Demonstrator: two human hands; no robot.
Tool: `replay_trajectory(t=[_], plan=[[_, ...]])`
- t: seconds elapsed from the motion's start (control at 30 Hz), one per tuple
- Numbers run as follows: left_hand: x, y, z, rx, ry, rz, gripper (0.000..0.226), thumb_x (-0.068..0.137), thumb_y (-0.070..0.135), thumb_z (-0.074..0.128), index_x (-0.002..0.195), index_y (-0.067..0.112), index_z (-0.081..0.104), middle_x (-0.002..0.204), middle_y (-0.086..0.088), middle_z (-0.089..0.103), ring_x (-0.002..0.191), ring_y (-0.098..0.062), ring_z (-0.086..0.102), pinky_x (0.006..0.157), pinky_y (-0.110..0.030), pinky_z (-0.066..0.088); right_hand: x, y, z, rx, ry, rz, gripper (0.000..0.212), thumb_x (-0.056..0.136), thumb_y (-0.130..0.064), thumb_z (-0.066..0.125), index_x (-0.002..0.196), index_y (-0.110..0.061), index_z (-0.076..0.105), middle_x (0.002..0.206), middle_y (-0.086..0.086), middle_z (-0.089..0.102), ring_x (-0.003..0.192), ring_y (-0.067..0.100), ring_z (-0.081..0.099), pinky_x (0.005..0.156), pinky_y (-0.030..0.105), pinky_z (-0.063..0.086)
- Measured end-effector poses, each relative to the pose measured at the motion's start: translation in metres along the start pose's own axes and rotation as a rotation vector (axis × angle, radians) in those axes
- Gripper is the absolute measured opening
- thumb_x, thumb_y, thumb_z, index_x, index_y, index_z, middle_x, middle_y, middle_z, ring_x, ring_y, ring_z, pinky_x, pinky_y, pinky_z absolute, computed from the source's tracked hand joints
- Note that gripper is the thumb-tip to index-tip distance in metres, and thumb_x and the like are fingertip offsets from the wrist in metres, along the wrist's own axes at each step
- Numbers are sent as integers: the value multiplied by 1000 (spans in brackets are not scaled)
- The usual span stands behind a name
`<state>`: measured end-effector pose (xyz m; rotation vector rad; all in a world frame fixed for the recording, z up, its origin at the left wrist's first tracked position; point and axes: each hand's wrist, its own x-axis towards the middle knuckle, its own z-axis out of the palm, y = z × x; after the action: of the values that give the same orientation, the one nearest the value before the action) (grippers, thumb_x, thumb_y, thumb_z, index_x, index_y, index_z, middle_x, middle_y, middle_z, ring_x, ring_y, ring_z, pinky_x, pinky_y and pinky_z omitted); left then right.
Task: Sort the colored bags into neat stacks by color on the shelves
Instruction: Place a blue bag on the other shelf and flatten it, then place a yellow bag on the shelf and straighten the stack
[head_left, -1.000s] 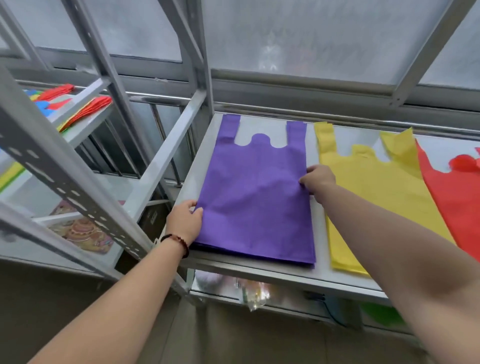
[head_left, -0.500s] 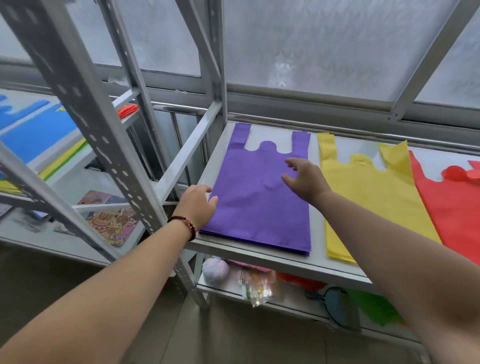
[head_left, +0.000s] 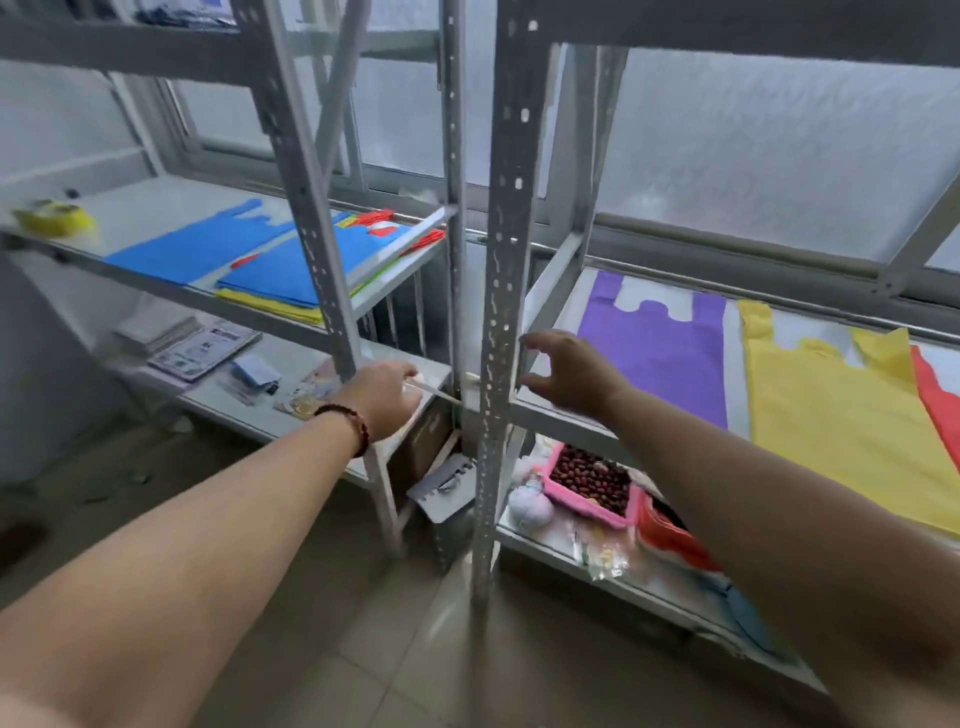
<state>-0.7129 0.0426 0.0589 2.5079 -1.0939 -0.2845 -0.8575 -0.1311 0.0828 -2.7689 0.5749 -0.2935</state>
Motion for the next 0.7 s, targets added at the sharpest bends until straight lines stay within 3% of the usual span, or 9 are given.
replay_trajectory(t=[0.23,0.4,0.7], plan=[[-50,-114,-85,237,130,-226,47,89,25,48,135,14,41,138,-13,44,124,-31,47,103,-47,41,33,-141,22,-13,-49,-215,51,89,-21,60,137,-12,46,135,11,55,123,26,53,103,36,44],[-58,-165,-120,309,196,-323,54,89,25,47,141,17,34,147,-7,37,131,-29,40,108,-44,37,77,-207,48,-36,-64,-293,49,88,-23,61,134,-14,50,131,11,58,117,28,57,98,39,49],[26,-270,-163,314,168,-390,55,88,25,48,141,16,35,149,-7,35,134,-28,38,109,-46,35,211,-268,106,-61,-113,-340,47,89,-21,56,135,-12,48,135,10,54,121,29,52,99,42,47]])
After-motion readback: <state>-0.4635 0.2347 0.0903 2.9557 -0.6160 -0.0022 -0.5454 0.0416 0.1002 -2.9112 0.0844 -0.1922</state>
